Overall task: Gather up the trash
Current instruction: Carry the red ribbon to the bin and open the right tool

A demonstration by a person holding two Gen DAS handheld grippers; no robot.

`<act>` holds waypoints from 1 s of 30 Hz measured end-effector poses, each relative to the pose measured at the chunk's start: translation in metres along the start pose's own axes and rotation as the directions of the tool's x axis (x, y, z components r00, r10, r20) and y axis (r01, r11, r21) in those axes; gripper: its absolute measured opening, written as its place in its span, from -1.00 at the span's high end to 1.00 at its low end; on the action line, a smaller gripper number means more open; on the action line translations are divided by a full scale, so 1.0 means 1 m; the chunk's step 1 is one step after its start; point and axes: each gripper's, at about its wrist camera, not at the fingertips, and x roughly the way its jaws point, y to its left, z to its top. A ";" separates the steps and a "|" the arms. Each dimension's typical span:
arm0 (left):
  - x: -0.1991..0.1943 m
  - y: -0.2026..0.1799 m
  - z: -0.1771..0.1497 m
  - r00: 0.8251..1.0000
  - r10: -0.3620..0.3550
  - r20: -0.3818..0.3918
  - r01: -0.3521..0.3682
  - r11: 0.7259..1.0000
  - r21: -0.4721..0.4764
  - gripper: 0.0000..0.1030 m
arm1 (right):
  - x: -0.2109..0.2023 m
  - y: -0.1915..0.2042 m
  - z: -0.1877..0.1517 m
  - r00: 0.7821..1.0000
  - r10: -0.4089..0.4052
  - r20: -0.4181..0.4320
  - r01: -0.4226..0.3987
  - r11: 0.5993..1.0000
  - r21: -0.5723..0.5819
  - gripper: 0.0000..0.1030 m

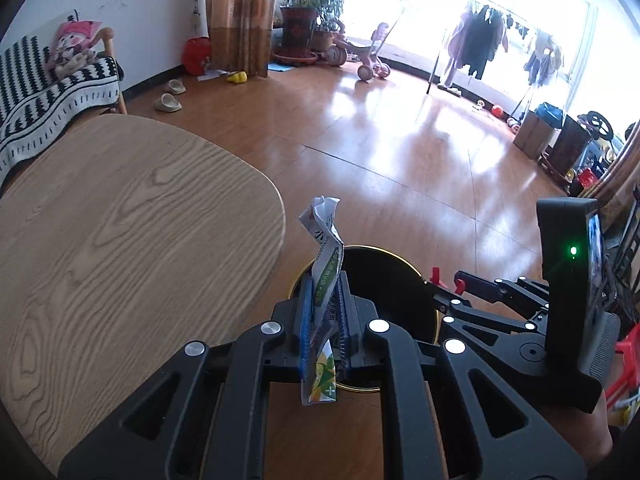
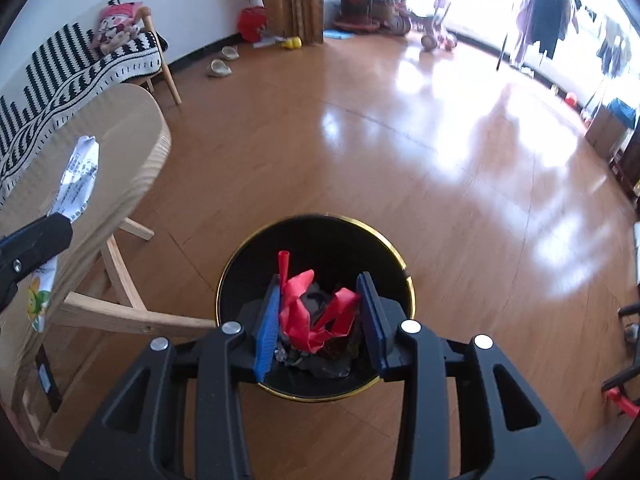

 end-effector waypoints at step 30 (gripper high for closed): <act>0.028 -0.014 0.005 0.998 -0.040 -0.039 0.041 0.999 0.029 0.79 | 0.026 0.000 0.022 0.999 0.039 -0.036 -0.036 0.995 0.096 -0.33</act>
